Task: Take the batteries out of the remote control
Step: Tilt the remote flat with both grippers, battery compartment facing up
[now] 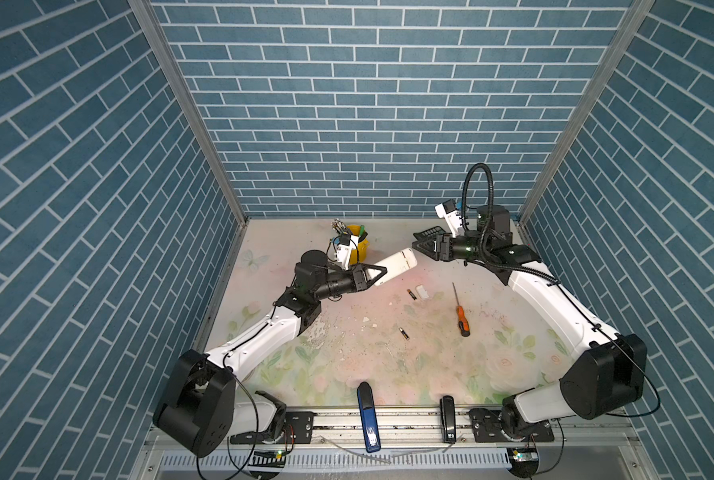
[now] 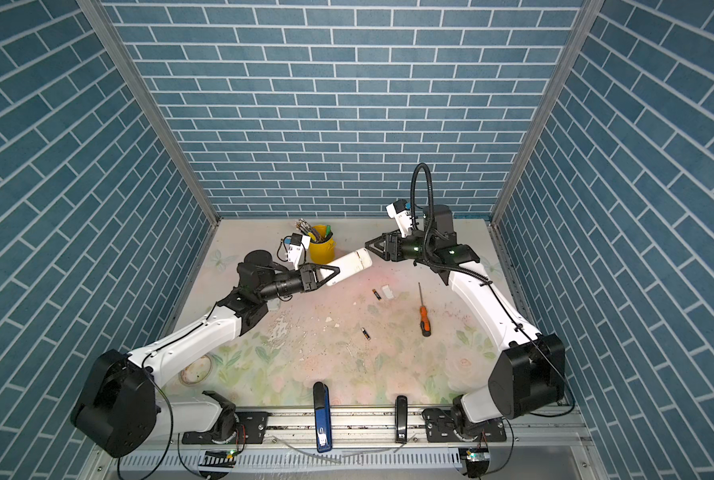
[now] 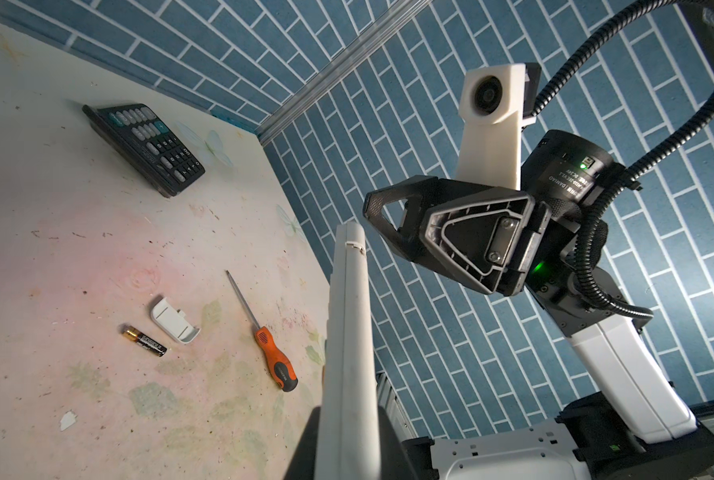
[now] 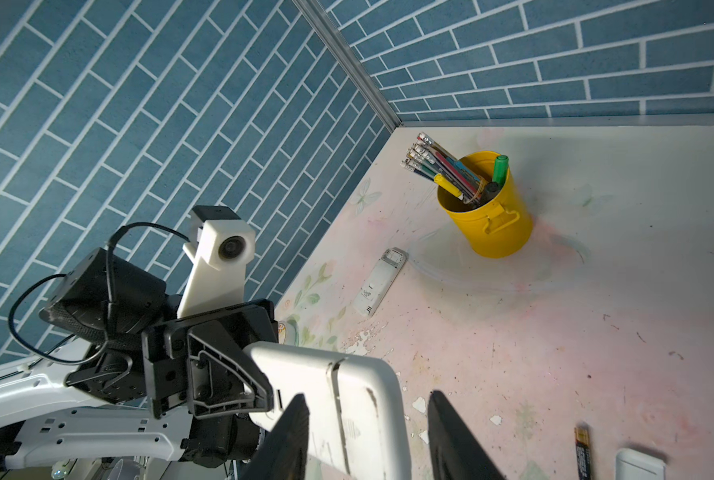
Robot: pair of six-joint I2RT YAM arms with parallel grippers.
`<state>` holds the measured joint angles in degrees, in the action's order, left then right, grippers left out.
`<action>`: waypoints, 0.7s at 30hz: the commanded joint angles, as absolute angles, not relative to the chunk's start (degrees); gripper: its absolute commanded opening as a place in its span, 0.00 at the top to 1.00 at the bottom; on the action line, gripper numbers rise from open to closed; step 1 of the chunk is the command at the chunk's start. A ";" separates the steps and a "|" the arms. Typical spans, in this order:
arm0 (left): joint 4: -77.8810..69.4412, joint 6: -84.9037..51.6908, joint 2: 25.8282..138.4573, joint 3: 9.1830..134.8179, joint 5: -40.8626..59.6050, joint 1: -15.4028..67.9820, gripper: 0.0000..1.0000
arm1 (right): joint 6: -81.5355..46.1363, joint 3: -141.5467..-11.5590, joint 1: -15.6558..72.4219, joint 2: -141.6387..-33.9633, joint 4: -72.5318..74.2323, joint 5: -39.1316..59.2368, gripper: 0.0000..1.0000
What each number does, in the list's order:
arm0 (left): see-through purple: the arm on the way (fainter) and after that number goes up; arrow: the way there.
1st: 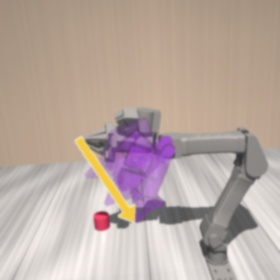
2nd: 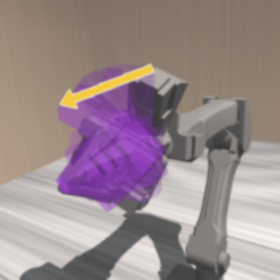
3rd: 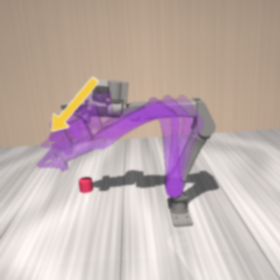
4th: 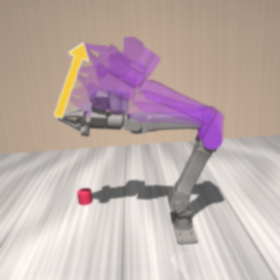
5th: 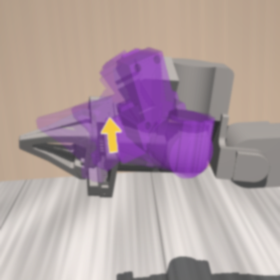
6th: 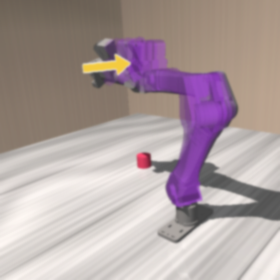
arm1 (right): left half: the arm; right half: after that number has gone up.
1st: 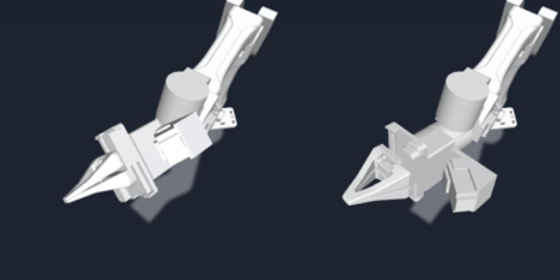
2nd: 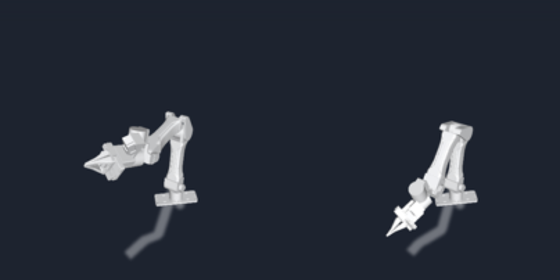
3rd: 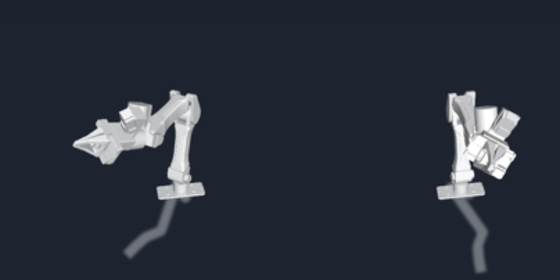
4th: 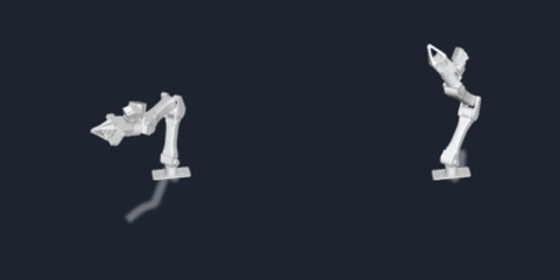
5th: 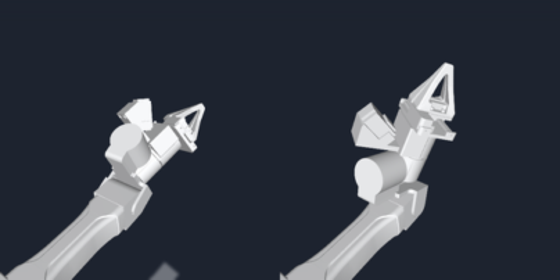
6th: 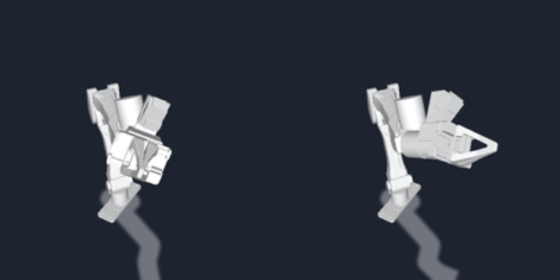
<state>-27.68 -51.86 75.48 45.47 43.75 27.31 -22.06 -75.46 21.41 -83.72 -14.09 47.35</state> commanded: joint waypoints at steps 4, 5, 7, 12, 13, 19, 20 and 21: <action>-34.78 -53.79 76.47 45.01 45.77 26.82 1.00 | -19.14 -73.12 22.95 -84.00 -15.55 47.90 0.51; -35.20 -54.01 76.60 45.01 45.95 26.88 1.00 | -18.76 -73.06 23.07 -84.17 -16.17 47.58 0.51; -35.92 -54.29 76.63 45.09 46.43 26.84 1.00 | -18.16 -73.03 23.21 -84.52 -16.97 47.33 0.50; -36.19 -54.27 76.43 45.26 47.35 26.88 1.00 | -17.86 -73.19 23.37 -85.21 -17.14 47.80 0.55; -36.43 -54.35 76.39 45.31 47.53 26.85 1.00 | -17.85 -73.21 23.38 -85.33 -17.14 47.98 0.58; -38.05 -55.07 76.65 45.29 48.59 26.89 1.00 | -18.40 -72.86 23.55 -86.21 -16.28 48.58 0.68; -38.08 -55.07 76.74 45.31 48.76 26.83 1.00 | -18.46 -72.78 23.55 -86.22 -16.16 48.60 0.70; -38.01 -54.94 76.73 45.27 48.95 26.86 1.00 | -18.46 -72.69 23.56 -86.29 -15.93 48.53 0.72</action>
<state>-32.95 -55.16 76.79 45.23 46.24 26.89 -20.21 -74.43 23.24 -85.30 -15.84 48.31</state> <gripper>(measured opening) 0.191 0.293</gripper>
